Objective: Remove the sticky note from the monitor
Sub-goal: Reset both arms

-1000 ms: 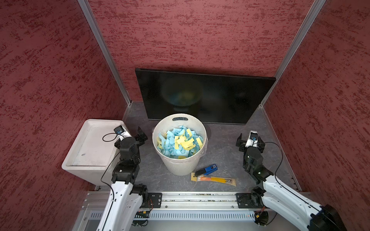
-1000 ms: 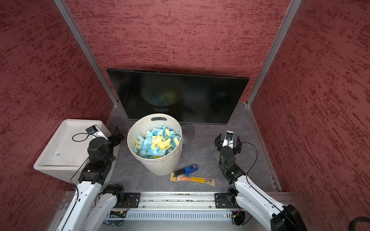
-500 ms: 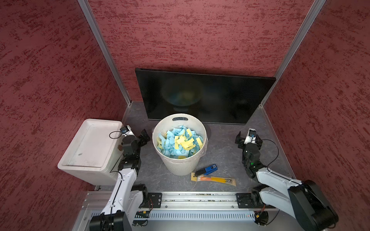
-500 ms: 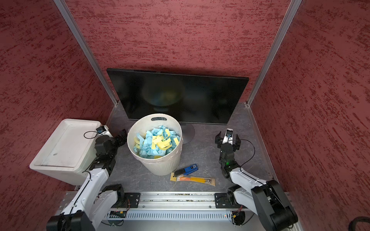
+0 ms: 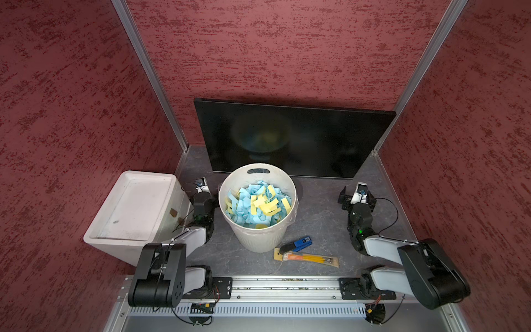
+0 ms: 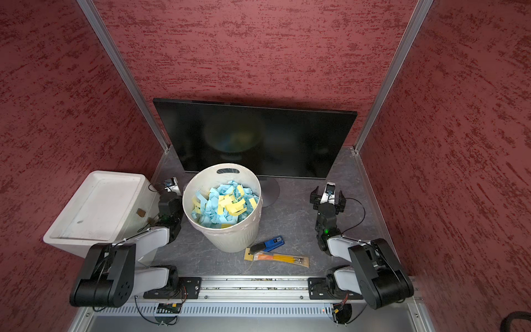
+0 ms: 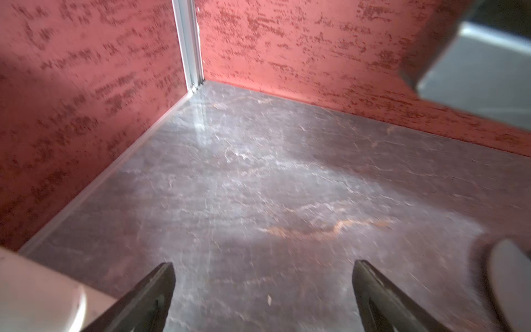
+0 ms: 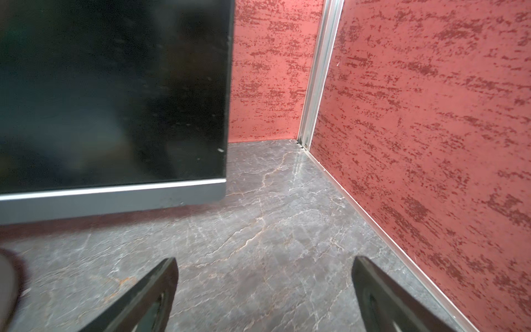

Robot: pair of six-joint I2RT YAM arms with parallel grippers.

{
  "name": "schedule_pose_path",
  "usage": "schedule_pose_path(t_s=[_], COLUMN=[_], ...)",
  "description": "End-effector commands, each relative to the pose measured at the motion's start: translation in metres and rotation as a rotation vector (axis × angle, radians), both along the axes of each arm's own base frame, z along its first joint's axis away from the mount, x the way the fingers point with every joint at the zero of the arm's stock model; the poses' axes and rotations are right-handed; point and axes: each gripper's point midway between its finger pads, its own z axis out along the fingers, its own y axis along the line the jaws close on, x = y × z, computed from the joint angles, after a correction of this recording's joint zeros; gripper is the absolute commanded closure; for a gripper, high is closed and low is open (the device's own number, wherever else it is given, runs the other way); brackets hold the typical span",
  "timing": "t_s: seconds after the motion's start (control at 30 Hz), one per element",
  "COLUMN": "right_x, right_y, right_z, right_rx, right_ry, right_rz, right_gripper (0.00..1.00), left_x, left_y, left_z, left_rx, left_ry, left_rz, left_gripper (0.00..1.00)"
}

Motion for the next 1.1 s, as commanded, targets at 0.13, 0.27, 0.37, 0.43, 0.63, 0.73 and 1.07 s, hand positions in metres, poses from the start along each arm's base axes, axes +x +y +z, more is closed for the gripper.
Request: schedule_pose_path(t_s=[0.13, 0.27, 0.37, 0.43, 0.63, 0.73, 1.07], right_x=[0.036, 0.048, 0.056, 0.057, 0.057, 0.049, 0.049], right_y=[-0.002, -0.007, -0.008, -0.008, -0.003, 0.002, 0.001], right_z=[-0.006, -0.016, -0.020, -0.021, -0.020, -0.026, -0.028], right_rx=[0.039, 0.104, 0.128, 0.130, 0.123, 0.100, 0.102], right_ry=[0.036, 0.098, 0.137, 0.142, 0.134, 0.069, 0.089], right_rz=[0.058, 0.114, 0.135, 0.137, 0.167, 0.203, 0.186], right_gripper=[0.02, 0.02, 0.01, 0.02, 0.02, 0.02, 0.02], left_x=[0.012, 0.019, 0.027, 0.031, 0.032, 0.032, 0.032], left_y=[0.004, -0.016, -0.028, -0.028, -0.027, -0.027, -0.027], left_z=[0.014, 0.002, -0.002, -0.004, -0.006, -0.006, -0.006], left_rx=[0.023, 0.058, 0.075, 0.062, 0.042, 0.042, 0.041], left_ry=[-0.136, -0.139, -0.094, -0.067, -0.056, -0.056, -0.057], left_rz=[-0.039, -0.137, -0.204, -0.214, -0.224, -0.224, -0.225], left_gripper=[0.00, 0.00, 0.00, 0.00, 0.00, 0.00, 0.00])
